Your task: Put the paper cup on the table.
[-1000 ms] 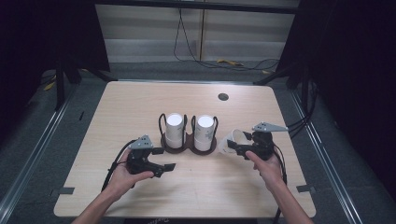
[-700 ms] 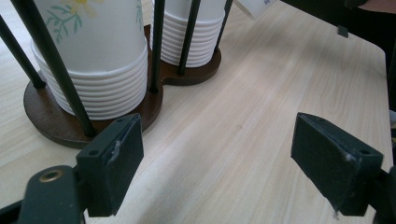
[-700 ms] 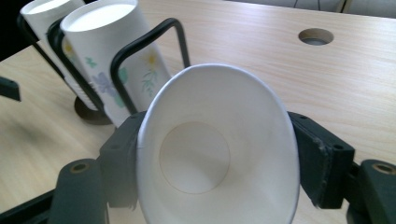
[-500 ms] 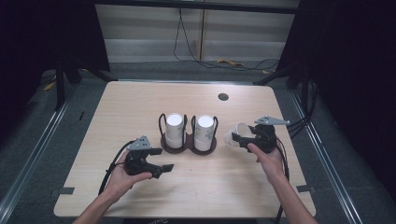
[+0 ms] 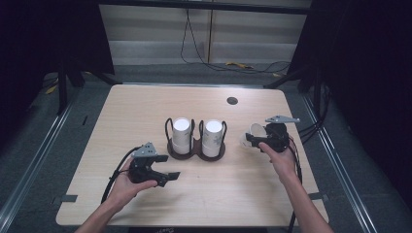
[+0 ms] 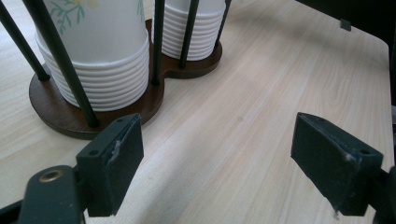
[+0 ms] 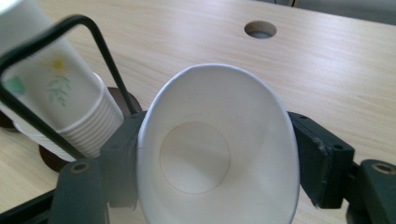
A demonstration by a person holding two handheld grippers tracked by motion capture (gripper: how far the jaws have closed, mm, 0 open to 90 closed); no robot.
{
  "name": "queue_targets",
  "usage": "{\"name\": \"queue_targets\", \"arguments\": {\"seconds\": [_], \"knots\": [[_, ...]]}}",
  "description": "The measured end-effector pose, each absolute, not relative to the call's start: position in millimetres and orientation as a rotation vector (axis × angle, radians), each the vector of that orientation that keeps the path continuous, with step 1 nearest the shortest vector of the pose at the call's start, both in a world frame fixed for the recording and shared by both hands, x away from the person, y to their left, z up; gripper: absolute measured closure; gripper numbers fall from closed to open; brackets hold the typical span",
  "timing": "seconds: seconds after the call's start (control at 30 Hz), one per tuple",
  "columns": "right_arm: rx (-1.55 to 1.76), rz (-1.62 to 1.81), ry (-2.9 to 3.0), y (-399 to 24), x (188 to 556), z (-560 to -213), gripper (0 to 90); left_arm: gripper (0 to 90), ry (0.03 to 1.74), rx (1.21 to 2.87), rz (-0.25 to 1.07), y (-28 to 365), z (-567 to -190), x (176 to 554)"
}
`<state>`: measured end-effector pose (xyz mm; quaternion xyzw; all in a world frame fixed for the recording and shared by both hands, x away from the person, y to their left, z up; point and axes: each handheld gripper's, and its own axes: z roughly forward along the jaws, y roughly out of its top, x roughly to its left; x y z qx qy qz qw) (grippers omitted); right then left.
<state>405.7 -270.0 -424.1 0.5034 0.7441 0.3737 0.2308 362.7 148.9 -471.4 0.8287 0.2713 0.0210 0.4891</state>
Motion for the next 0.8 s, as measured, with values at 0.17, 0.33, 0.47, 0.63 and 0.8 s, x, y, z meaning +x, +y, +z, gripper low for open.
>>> {"name": "queue_targets", "arguments": {"seconds": [0.17,0.33,0.47,0.63,0.8], "knots": [[1.395,0.954,2.05,-269,413,-428,27.4,17.1,0.645,2.011,0.061,149,-470,360],[1.411,0.889,2.052,-269,418,-431,27.0,17.1,0.668,2.009,0.083,152,-470,363],[1.416,0.877,2.041,-269,422,-430,26.2,16.7,0.669,2.014,0.077,152,-471,363],[1.451,0.838,2.066,-271,427,-437,25.4,16.7,0.665,2.019,0.072,152,-471,363],[1.467,0.815,2.065,-273,431,-442,24.2,16.7,0.668,2.025,0.073,152,-472,364]]}}
